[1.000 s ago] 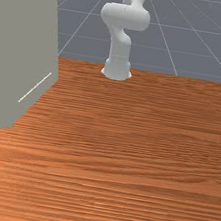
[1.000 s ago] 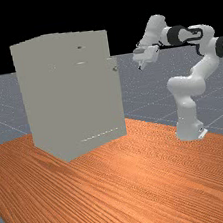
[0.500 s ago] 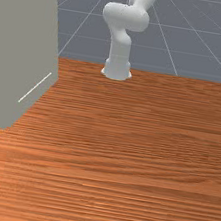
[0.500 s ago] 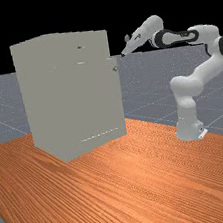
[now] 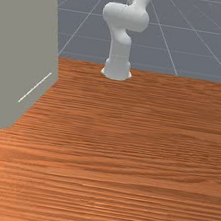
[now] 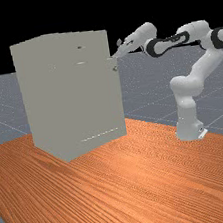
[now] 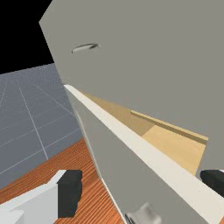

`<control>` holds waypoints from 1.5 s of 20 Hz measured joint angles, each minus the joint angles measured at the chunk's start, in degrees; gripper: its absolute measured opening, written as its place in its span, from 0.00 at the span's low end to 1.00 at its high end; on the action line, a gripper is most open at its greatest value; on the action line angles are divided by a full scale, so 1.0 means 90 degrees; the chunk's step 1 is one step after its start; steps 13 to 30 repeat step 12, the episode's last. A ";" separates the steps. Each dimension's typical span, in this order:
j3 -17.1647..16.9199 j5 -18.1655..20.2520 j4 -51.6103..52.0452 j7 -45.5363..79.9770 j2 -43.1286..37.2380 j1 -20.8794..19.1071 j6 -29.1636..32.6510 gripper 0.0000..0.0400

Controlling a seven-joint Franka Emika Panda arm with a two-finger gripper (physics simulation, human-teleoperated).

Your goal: Open the cabinet door

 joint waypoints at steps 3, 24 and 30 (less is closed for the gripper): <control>0.0032 -0.0067 -0.0371 -0.0009 -0.0198 0.0050 0.0023 1.00; 0.2557 -0.0112 -0.0705 0.1602 -0.0213 0.0136 0.0083 1.00; 0.2557 -0.0112 -0.0705 0.1602 -0.0213 0.0136 0.0083 1.00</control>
